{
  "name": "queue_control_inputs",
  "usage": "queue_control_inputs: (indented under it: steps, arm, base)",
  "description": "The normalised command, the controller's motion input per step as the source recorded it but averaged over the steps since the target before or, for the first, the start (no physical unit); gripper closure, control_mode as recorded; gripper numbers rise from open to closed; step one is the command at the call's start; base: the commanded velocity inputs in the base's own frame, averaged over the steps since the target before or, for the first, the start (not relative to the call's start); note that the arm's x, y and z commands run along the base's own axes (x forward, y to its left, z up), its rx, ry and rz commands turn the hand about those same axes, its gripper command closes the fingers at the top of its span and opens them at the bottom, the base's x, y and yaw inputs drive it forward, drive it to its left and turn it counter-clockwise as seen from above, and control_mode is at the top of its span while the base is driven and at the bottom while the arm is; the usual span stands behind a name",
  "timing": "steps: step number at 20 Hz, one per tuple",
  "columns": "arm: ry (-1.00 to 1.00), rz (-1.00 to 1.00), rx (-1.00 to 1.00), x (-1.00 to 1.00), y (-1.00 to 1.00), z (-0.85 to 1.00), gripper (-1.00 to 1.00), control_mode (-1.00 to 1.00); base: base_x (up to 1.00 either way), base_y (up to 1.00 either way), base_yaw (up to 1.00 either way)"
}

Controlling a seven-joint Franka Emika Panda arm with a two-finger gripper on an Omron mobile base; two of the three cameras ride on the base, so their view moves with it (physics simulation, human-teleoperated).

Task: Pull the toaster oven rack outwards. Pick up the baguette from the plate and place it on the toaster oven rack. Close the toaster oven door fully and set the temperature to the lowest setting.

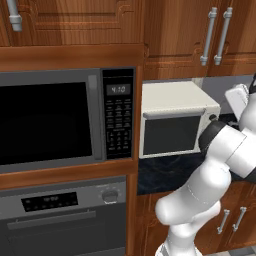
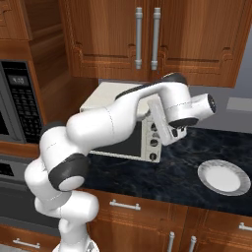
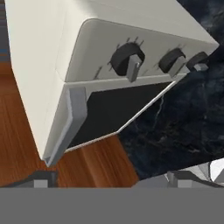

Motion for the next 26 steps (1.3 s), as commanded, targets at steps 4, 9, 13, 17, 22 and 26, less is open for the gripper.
queue_control_inputs:
  steps: [4, 9, 13, 17, 22, 26]
  arm:
    - [-0.19, 0.13, 0.00, 0.16, 0.19, 0.03, -1.00, -1.00]
    - [-0.30, 0.00, 0.23, 0.42, -0.16, 0.25, -1.00, -1.00]
    - [-0.28, 0.00, 0.21, 0.16, -0.24, 0.04, -1.00, -1.00]
    - [-0.02, -0.04, 0.04, -0.02, -0.17, 0.00, -1.00, -1.00]
    - [0.00, -0.17, -0.02, 0.13, -0.08, -0.14, -1.00, -1.00]
    - [-0.17, -0.26, 0.00, 0.12, -0.02, -0.27, -1.00, -1.00]
  base:
    - [0.00, 0.00, 0.00]
    - [0.00, 0.00, 0.00]
    - [0.00, 0.00, 0.00]
    - [0.00, 0.00, 0.00]
    - [0.00, 0.00, 0.00]
    - [0.00, 0.00, 0.00]
